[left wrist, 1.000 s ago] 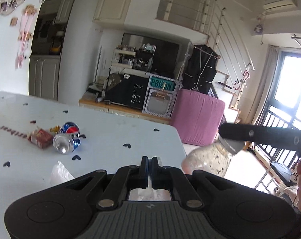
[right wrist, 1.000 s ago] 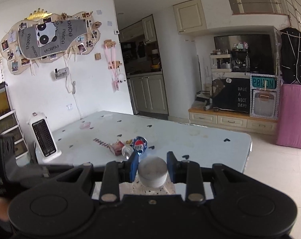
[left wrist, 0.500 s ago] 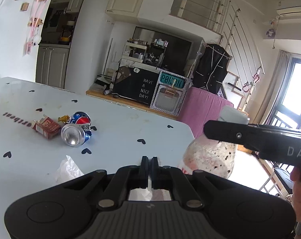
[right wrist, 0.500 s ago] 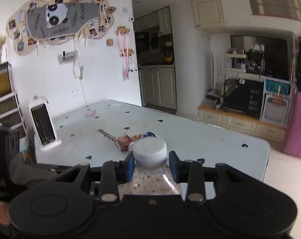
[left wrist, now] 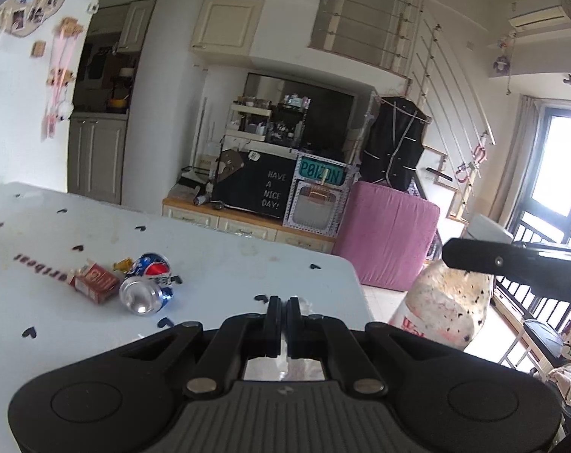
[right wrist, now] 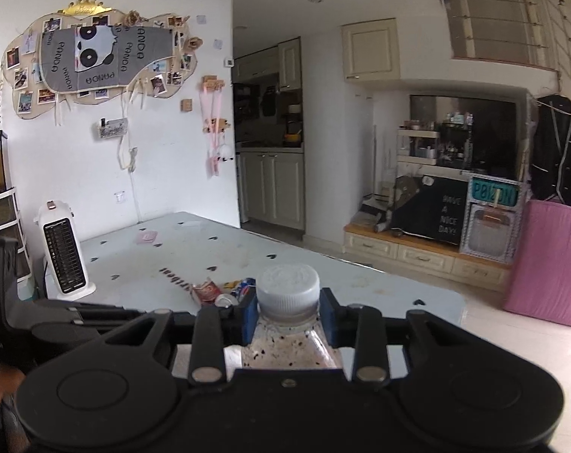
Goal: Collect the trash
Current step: 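Carry the clear bottle and white bag toward the wastebasket with both grippers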
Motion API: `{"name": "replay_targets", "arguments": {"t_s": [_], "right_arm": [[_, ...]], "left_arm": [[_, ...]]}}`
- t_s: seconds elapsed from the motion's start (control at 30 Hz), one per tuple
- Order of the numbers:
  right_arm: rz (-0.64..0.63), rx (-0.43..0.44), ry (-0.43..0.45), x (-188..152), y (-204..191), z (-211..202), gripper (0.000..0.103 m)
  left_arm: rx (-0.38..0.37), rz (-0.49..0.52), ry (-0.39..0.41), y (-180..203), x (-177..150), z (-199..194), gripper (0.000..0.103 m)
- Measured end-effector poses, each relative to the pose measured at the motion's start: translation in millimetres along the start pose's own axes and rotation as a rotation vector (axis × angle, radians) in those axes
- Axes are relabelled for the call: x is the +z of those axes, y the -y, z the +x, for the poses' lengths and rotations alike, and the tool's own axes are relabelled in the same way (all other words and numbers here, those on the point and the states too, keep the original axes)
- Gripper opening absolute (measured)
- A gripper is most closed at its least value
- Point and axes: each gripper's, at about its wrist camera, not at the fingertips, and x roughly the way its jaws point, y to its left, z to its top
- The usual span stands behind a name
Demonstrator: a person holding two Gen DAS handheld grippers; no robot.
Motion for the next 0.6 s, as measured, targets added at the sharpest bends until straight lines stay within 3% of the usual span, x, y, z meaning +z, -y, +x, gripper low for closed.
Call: {"name": "replay_targets", "arguments": {"t_s": [0.4,0.5,0.6], "right_arm": [[0.091,-0.117,0.015,-25.0,66.7,-71.2,0.034],[0.108,-0.136,0.018,-32.6,81.6,-85.4,0.034],[0.132,-0.148,0.015,-42.4,94.2,-94.3,0.034]], "left_arm": [[-0.058,0.086,-0.004,71.9,1.9,0.6,0.001],[-0.053,0.107,-0.039,82.3,-5.3,5.8,0.001],[-0.057,0.086,-0.127,78.4,-26.7,17.8,0.001]]}}
